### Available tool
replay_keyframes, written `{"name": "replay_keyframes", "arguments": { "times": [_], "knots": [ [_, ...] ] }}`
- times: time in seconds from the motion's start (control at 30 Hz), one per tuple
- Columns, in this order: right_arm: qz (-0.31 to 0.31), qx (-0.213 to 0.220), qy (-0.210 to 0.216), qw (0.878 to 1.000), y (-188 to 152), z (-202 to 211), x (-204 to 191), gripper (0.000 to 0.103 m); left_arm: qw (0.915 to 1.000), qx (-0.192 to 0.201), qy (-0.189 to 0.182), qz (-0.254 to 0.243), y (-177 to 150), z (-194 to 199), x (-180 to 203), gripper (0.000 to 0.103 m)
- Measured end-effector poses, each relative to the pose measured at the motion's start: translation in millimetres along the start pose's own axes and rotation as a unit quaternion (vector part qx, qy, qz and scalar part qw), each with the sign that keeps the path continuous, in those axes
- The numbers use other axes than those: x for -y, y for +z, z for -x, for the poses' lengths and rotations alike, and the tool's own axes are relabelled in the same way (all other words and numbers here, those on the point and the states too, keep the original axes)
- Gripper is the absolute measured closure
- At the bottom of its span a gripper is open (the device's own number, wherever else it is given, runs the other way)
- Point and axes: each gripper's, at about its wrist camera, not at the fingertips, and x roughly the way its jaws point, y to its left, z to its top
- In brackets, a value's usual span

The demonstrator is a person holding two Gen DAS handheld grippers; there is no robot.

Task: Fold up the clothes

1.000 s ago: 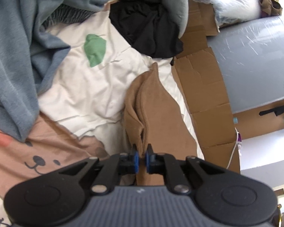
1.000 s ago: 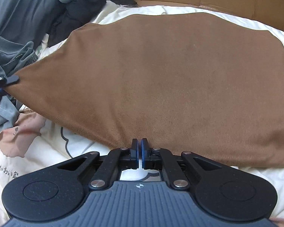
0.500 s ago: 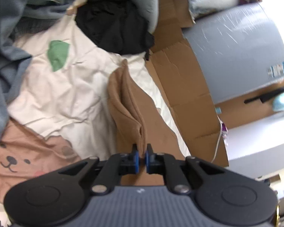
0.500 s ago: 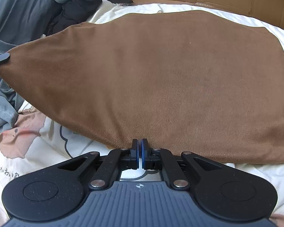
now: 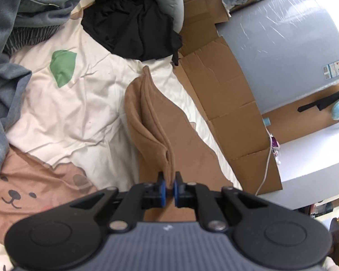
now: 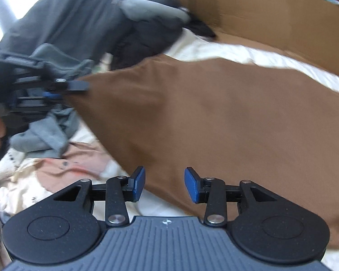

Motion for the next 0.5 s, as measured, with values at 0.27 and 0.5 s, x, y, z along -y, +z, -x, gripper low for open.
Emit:
{"name": "replay_keyframes", "arguments": {
  "times": [0.27, 0.5],
  "knots": [
    [0.076, 0.048, 0.033, 0.995, 44, -11, -50, 0.047, 0.9998, 0.000, -0.013, 0.014, 2, 0, 5, 0.096],
    [0.135, 0.070, 0.024, 0.988, 68, -26, -73, 0.042, 0.9989, -0.003, -0.032, 0.033, 8, -1, 7, 0.096]
  ]
}}
